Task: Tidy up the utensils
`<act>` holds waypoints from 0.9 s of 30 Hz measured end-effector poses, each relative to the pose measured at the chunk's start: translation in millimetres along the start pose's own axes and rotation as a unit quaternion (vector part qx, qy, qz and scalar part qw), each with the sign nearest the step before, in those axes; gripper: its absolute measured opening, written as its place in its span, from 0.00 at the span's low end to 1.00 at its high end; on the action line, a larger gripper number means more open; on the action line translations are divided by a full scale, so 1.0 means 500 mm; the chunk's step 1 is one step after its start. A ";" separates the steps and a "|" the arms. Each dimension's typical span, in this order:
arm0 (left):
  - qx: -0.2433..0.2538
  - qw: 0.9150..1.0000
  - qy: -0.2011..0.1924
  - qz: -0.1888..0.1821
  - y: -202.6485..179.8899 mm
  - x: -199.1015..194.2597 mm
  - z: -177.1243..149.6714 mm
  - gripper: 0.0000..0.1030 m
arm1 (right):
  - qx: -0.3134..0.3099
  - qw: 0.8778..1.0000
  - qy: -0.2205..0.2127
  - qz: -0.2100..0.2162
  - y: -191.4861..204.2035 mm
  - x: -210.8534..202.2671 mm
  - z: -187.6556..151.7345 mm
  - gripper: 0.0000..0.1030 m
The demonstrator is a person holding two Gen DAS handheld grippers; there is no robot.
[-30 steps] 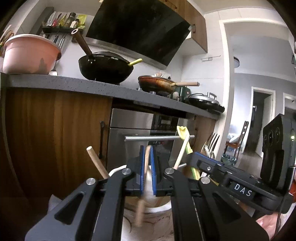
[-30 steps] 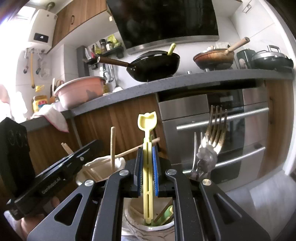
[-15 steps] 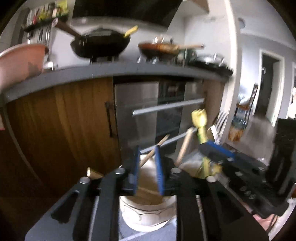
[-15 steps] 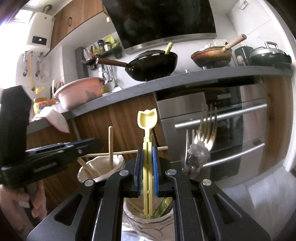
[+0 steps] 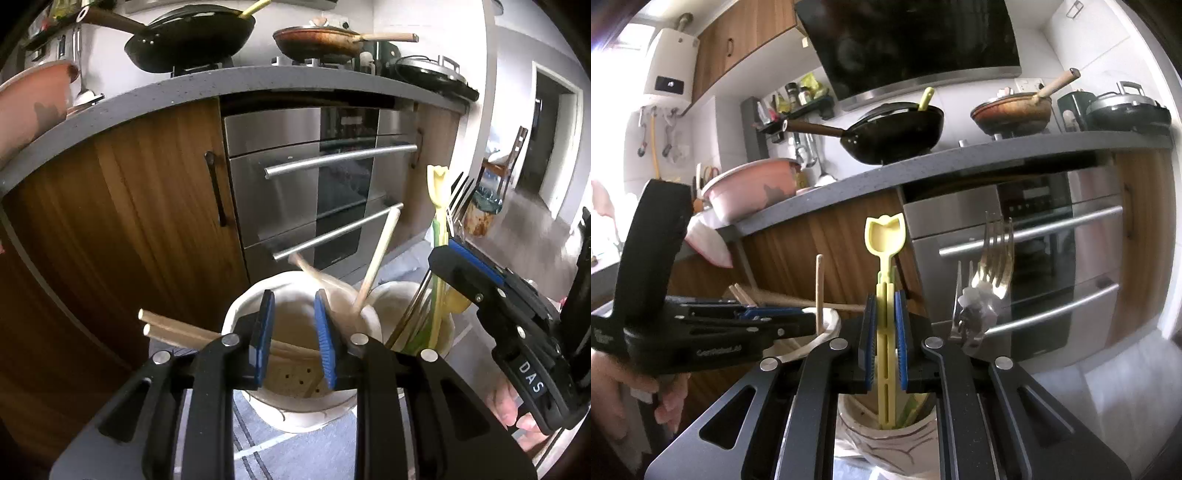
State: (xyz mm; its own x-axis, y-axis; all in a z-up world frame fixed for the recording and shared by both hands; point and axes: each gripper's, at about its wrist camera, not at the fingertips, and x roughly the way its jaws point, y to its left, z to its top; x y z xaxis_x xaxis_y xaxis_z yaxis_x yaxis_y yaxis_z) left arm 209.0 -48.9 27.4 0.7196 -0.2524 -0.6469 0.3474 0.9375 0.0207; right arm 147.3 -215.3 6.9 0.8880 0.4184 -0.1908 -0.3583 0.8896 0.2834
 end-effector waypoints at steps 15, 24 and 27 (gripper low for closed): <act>0.010 0.998 -0.051 -0.020 -0.025 -0.063 -0.019 0.00 | 0.007 1.000 0.006 0.010 -0.001 0.015 -0.003 0.11; -0.002 0.999 -0.046 -0.023 -0.015 -0.057 -0.040 0.02 | -0.015 1.000 0.013 -0.002 0.009 0.014 -0.009 0.19; -0.003 0.998 -0.050 -0.025 -0.014 -0.065 -0.043 0.05 | -0.014 1.000 0.019 -0.001 0.009 0.010 -0.010 0.33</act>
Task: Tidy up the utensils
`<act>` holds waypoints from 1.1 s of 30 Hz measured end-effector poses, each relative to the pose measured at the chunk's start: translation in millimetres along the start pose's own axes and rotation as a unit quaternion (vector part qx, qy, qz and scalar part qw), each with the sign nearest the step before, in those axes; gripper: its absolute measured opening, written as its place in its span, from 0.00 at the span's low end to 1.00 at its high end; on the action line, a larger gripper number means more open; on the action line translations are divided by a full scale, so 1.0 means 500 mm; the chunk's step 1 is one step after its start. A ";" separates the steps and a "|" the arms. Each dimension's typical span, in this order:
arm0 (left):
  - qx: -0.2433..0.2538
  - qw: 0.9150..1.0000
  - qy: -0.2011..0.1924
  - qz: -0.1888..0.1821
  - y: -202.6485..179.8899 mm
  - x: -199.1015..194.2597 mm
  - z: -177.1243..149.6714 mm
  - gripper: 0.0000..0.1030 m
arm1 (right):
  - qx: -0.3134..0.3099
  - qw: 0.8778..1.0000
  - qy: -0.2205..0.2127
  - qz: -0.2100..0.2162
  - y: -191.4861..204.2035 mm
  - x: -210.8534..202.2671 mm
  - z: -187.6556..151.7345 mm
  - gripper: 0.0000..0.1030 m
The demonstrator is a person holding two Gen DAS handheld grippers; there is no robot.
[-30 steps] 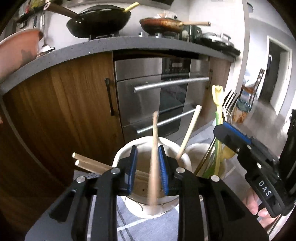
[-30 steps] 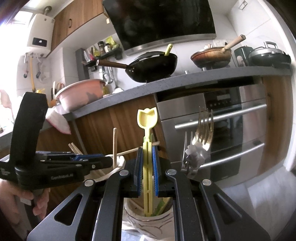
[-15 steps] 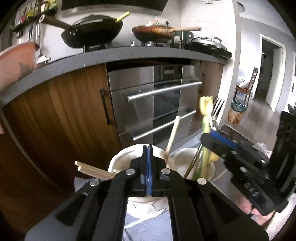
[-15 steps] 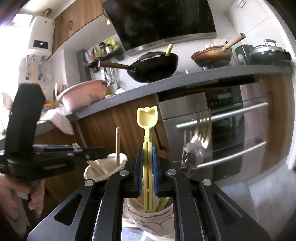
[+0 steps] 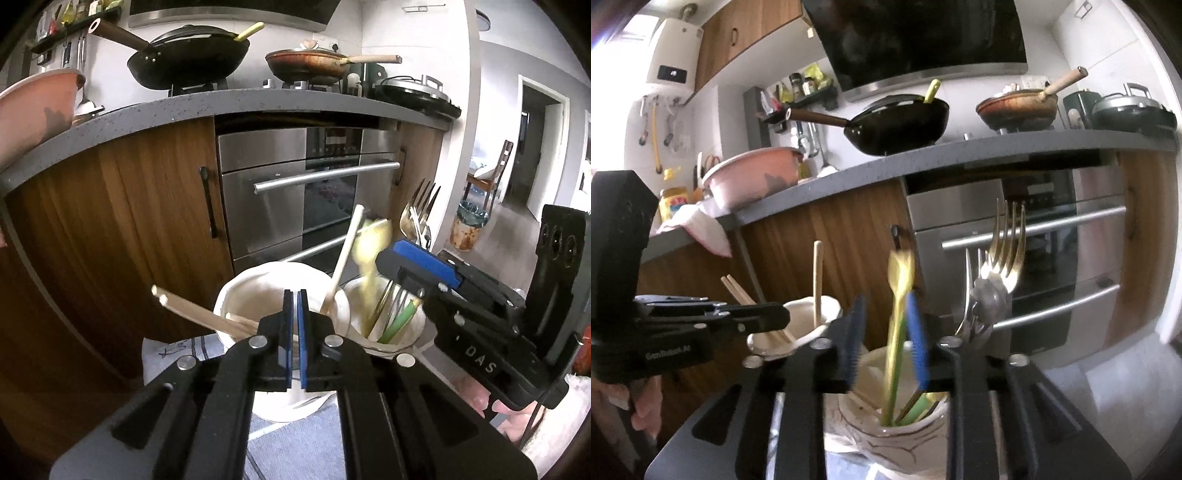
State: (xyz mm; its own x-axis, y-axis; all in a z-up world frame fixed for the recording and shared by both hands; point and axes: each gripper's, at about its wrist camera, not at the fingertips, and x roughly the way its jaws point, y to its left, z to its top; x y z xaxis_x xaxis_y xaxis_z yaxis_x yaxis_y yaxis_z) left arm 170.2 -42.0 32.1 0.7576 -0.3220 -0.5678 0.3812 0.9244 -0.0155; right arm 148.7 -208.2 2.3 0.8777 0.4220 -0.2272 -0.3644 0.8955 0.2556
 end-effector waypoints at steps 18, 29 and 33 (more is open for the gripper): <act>0.025 0.996 -0.078 0.025 -0.029 -0.142 -0.100 0.75 | -0.056 0.996 0.039 -0.049 0.027 -0.158 -0.034 0.77; 0.017 0.992 -0.098 0.078 -0.010 -0.113 -0.209 0.95 | -0.096 0.989 0.054 -0.099 0.028 -0.175 -0.104 0.92; 0.016 0.990 -0.112 0.083 -0.013 -0.104 -0.232 0.95 | -0.093 0.988 0.059 -0.109 0.023 -0.167 -0.120 0.92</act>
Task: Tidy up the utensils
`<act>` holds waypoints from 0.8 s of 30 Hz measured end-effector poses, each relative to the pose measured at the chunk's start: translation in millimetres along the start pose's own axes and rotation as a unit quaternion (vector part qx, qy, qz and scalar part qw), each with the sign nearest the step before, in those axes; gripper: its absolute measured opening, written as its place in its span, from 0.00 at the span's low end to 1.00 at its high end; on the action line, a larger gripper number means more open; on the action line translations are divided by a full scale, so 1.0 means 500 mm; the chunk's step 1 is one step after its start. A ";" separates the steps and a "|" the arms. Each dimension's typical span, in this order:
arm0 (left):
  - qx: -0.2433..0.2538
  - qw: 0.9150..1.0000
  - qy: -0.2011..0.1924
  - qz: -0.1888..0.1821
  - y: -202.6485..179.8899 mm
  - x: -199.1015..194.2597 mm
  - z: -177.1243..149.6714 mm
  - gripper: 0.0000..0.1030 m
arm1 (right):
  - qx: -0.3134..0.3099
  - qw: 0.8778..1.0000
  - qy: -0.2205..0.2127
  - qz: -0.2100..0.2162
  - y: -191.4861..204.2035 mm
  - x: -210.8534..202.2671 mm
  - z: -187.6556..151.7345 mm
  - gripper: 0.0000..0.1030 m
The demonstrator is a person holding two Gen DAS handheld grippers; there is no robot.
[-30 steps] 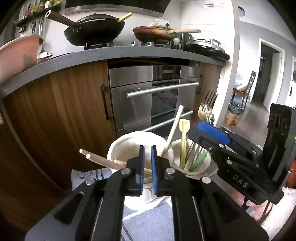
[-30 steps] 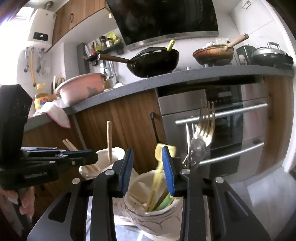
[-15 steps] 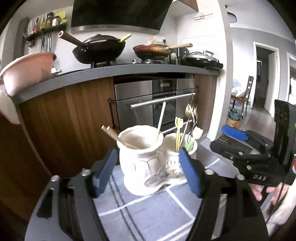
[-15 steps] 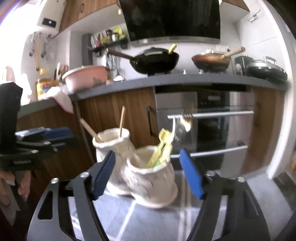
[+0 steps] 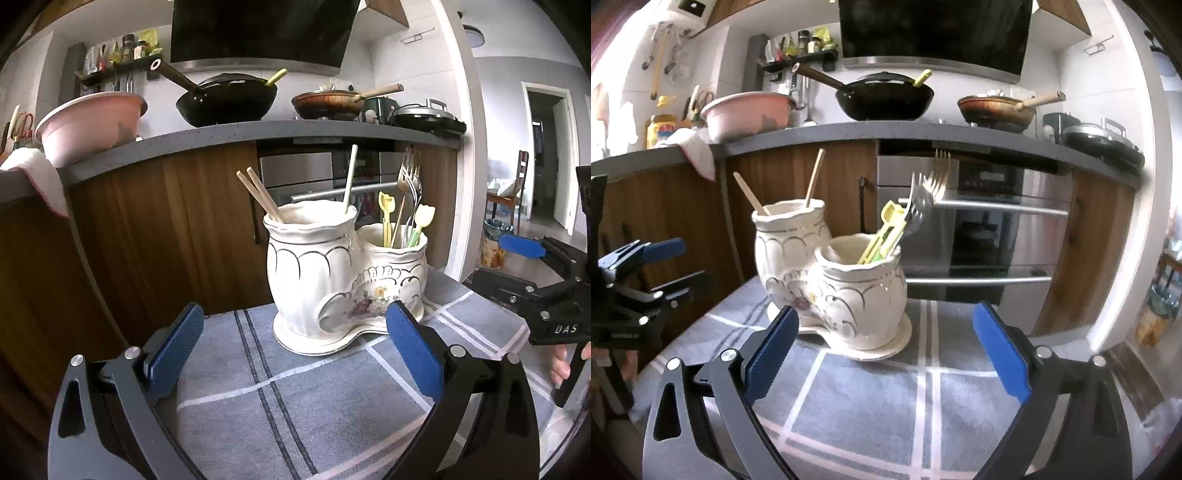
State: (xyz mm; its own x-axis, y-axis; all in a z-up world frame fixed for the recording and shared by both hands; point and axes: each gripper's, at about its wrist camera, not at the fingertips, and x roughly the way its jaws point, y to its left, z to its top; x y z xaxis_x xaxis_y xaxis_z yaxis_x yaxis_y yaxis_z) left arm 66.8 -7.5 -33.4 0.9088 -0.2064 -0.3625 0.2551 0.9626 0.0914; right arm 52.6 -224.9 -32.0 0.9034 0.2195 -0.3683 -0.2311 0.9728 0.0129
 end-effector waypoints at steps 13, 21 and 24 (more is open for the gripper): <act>-0.024 1.000 -0.004 -0.002 0.000 0.014 -0.033 0.95 | 0.003 1.000 -0.006 -0.012 -0.006 0.008 -0.019 0.93; -0.024 1.000 -0.012 -0.001 0.001 0.007 -0.035 0.95 | -0.002 1.000 -0.018 -0.011 -0.002 -0.002 -0.019 0.93; -0.020 1.000 -0.017 0.001 -0.002 0.004 -0.035 0.95 | 0.000 1.000 -0.023 -0.012 -0.004 -0.006 -0.020 0.93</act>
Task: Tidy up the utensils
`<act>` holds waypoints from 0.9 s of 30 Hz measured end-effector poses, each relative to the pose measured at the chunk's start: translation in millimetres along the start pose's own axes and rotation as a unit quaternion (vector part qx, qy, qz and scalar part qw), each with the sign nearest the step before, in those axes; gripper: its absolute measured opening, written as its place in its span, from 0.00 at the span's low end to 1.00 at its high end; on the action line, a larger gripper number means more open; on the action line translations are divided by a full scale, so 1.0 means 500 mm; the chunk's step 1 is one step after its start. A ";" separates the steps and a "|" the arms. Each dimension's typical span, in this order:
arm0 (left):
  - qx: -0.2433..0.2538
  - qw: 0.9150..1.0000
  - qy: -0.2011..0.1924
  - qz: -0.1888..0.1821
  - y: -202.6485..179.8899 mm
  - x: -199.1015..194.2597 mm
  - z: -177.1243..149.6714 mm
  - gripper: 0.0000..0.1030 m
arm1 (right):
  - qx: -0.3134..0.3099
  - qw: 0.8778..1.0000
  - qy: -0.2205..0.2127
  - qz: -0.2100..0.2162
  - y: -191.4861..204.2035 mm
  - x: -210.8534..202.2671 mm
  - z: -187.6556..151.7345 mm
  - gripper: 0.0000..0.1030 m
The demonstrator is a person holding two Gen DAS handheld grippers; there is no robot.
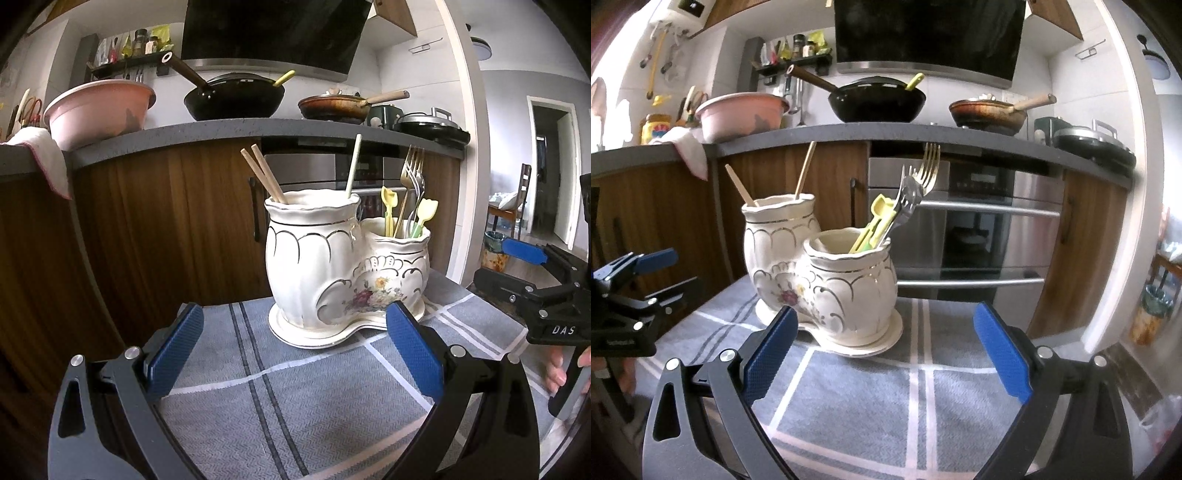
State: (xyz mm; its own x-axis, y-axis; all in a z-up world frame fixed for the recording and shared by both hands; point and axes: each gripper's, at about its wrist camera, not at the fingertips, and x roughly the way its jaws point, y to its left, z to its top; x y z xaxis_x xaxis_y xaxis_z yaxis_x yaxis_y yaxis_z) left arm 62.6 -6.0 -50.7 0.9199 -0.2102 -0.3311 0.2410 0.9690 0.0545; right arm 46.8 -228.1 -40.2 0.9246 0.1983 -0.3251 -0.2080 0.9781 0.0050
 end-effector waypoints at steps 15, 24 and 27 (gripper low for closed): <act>-0.008 1.000 -0.011 0.007 0.005 -0.010 -0.002 0.95 | 0.004 1.000 -0.010 0.001 -0.005 -0.007 -0.001 0.93; -0.011 1.000 -0.016 0.007 0.009 -0.012 -0.002 0.95 | 0.004 1.000 -0.009 -0.001 -0.007 -0.007 -0.001 0.93; -0.013 1.000 -0.016 0.006 0.010 -0.012 -0.002 0.95 | 0.005 1.000 -0.010 -0.002 -0.007 -0.007 -0.001 0.93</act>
State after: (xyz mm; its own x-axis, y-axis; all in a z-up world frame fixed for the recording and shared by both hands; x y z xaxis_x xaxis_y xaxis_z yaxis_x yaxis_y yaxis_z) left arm 58.1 0.3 -49.4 0.9323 -0.2012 -0.3005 0.2212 0.9747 0.0336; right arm 44.3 -232.4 -39.5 0.9312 0.1963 -0.3071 -0.2021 0.9793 0.0131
